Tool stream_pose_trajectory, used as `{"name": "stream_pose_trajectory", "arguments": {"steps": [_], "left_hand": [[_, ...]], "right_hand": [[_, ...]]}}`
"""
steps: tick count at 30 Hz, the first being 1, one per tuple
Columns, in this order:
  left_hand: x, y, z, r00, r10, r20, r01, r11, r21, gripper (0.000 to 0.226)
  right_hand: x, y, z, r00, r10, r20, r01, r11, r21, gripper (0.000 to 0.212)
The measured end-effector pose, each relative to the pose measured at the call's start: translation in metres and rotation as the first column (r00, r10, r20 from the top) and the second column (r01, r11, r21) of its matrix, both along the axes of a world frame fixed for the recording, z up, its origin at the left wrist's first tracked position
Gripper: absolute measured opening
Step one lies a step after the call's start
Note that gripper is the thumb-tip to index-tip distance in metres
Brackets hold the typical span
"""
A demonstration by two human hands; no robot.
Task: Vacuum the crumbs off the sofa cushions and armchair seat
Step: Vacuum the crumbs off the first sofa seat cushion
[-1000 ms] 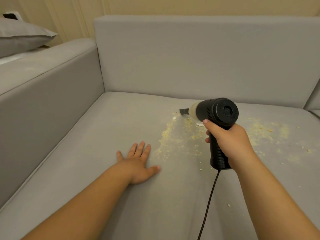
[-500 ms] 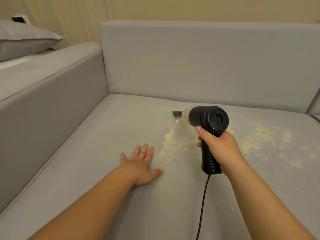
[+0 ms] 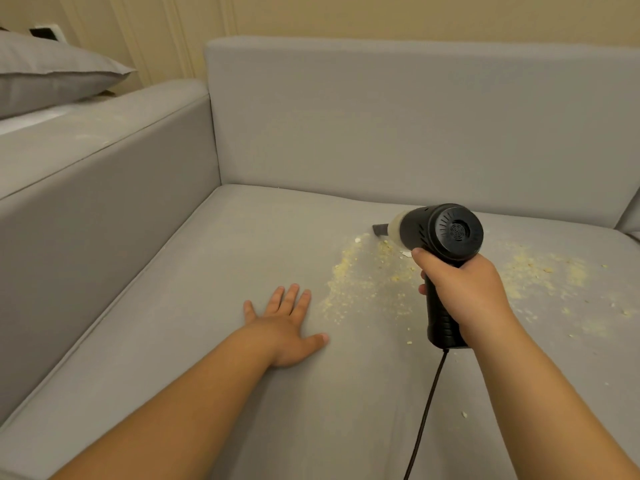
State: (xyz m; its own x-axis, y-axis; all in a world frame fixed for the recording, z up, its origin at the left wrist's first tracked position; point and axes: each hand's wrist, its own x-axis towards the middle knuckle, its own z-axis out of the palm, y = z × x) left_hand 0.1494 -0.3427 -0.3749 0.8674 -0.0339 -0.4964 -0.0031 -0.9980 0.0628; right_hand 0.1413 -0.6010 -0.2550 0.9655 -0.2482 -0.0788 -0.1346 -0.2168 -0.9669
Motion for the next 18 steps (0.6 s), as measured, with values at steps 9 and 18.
{"name": "stream_pose_trajectory", "arguments": {"steps": [9,18], "left_hand": [[0.001,-0.001,0.0,1.0,-0.007,0.005,0.007,1.0,0.007,0.097],[0.0,-0.001,0.001,1.0,-0.004,-0.004,0.004,1.0,0.004,0.096]], "right_hand": [[-0.005,-0.005,0.011,0.997,0.045,-0.056,-0.046,0.999,-0.028,0.011],[-0.008,-0.011,0.018,0.995,0.056,-0.078,-0.057,0.998,-0.008,0.012]]}}
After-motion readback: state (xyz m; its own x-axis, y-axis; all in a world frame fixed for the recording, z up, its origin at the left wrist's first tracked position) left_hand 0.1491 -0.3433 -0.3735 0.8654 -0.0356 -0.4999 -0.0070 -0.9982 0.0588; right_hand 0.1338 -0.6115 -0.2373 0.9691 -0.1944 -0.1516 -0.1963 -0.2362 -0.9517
